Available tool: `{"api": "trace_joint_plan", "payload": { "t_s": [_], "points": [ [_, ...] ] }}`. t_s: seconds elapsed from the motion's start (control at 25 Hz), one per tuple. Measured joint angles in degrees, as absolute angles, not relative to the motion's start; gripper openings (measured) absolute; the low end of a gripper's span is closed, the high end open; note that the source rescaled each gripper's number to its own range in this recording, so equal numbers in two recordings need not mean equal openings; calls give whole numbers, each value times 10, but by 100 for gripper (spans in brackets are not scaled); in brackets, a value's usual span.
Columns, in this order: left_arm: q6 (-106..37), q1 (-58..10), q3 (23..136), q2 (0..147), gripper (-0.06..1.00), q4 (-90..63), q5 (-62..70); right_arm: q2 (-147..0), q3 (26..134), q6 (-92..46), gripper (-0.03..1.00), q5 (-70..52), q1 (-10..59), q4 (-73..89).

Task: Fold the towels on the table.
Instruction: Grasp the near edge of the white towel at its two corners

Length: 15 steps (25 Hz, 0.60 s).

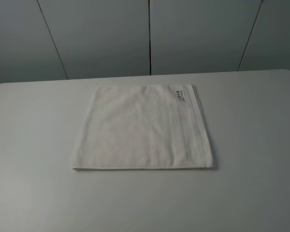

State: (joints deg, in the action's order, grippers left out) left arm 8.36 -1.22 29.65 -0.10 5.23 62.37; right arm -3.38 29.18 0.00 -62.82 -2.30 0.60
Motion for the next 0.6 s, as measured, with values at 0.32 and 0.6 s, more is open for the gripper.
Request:
{"api": "trace_joint_plan", "payload": {
  "t_s": [0.32,0.6],
  "points": [
    [84,-12,297,-1,100,52,624,-34,292,0,0,-628,-23,6],
    [84,-12,297,-1,100,52,624,-34,292,0,0,-628,-23,6]
  ]
}}
